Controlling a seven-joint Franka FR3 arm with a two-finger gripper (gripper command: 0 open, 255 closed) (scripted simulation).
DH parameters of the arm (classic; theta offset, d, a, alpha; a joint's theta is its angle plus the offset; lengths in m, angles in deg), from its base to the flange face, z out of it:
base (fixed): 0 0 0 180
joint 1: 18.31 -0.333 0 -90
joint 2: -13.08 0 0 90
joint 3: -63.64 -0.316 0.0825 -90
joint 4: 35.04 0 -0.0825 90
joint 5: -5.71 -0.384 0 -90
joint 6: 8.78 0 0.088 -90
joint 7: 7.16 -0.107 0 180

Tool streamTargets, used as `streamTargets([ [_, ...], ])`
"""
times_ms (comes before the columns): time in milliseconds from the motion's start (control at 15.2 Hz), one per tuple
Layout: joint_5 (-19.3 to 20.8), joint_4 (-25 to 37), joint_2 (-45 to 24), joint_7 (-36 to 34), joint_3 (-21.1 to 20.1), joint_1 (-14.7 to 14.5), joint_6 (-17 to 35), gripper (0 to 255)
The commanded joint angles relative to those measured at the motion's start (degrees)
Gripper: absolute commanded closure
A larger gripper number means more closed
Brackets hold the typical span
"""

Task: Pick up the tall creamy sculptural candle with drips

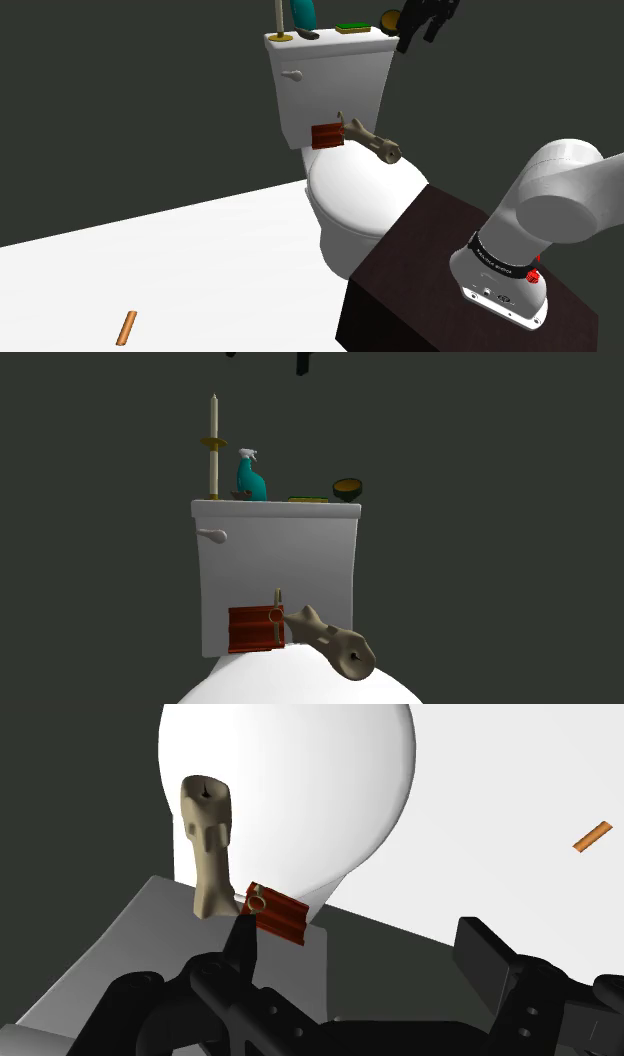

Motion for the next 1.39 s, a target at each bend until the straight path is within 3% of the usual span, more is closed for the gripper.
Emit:
streamTargets([
  [0, 0.0, 0.0, 0.0, 0.0, 0.0, 0.0, 0.0, 0],
  [792, 0.8, -7.0, -12.3, 9.1, 12.4, 1.6, 17.7, 0],
  [1320, -2.8, -6.1, -26.1, 17.3, 20.7, 1.1, 28.6, 0],
])
